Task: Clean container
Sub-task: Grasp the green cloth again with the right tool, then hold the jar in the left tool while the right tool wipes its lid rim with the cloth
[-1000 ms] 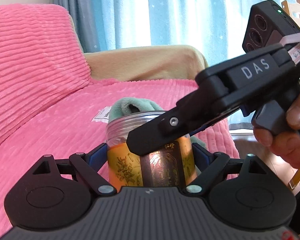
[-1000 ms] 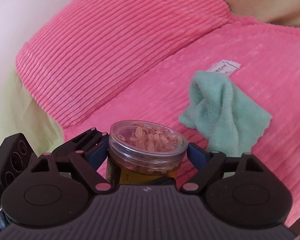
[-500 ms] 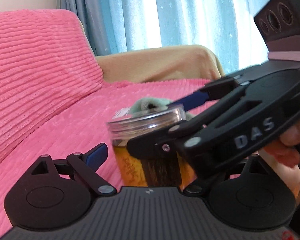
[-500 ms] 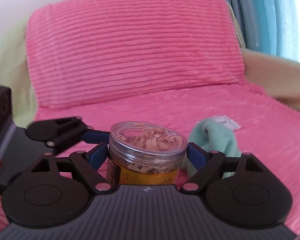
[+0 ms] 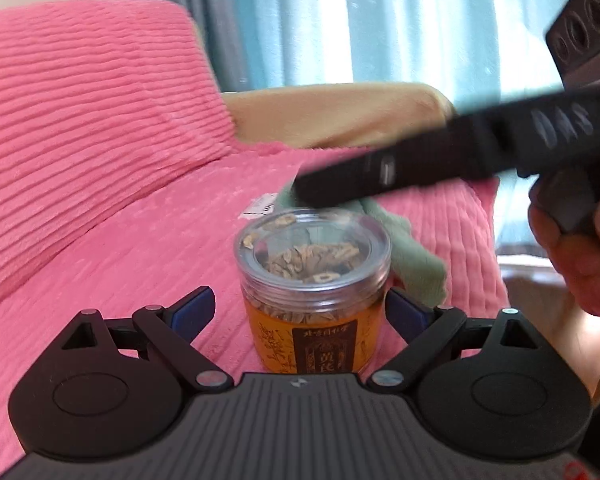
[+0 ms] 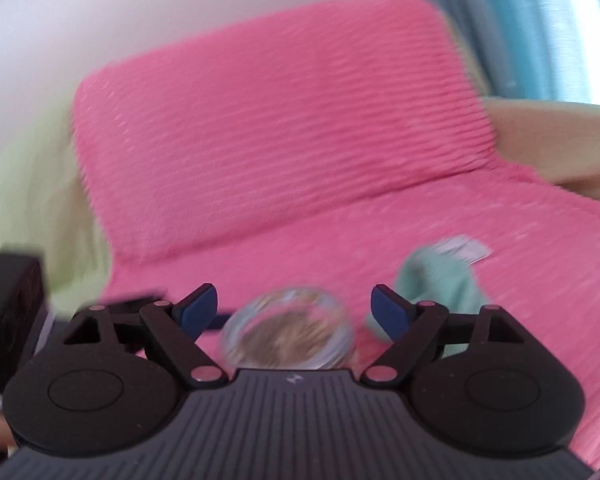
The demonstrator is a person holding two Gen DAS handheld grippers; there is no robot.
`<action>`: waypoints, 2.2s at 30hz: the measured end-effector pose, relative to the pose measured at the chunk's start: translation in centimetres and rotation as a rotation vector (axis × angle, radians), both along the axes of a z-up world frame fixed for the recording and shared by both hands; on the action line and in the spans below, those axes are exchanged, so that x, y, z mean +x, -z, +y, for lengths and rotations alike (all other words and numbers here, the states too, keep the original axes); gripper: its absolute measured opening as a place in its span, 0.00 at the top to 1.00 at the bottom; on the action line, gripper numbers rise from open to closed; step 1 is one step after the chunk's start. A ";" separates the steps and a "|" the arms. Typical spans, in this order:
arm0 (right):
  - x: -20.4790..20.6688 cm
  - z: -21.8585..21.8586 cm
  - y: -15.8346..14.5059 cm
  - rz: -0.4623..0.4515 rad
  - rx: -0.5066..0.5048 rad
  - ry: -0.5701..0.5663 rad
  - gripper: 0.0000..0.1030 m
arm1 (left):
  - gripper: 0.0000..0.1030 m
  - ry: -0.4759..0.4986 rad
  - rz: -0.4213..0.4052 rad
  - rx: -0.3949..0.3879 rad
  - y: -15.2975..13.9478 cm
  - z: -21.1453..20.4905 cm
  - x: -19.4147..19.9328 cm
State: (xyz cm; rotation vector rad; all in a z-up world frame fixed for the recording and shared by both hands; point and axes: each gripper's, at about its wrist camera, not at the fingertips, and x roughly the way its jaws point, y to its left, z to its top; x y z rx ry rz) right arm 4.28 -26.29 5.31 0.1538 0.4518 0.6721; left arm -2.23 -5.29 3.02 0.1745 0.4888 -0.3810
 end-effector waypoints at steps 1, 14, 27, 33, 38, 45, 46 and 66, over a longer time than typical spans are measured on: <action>0.5 -0.3 0.3 0.002 -0.023 0.040 0.16 | 0.10 -0.015 -0.001 -0.004 0.1 -0.1 -0.1; 5.2 0.1 3.8 0.048 -0.190 0.242 0.23 | 0.10 -0.052 0.004 0.051 1.6 -1.5 0.1; 7.3 -0.4 5.0 0.148 -0.197 0.286 0.83 | 0.11 -0.032 -0.001 0.079 2.0 -1.8 0.1; 6.0 -1.5 2.6 0.077 -0.115 0.301 0.93 | 0.14 -0.030 -0.009 0.076 1.9 -1.9 0.0; 3.0 -1.8 -0.7 -0.016 0.000 0.144 0.93 | 0.14 -0.028 -0.015 0.073 1.9 -2.0 -0.1; 1.7 0.9 0.1 0.007 -0.072 -0.089 0.93 | 0.15 -0.023 -0.005 0.066 1.9 -2.0 0.1; 1.6 1.2 0.2 0.013 -0.087 -0.108 0.92 | 0.17 -0.018 0.000 0.062 1.9 -1.9 0.2; 3.6 4.0 0.9 0.152 0.073 -0.133 0.94 | 0.18 -0.007 -0.011 0.068 2.2 -2.1 -0.2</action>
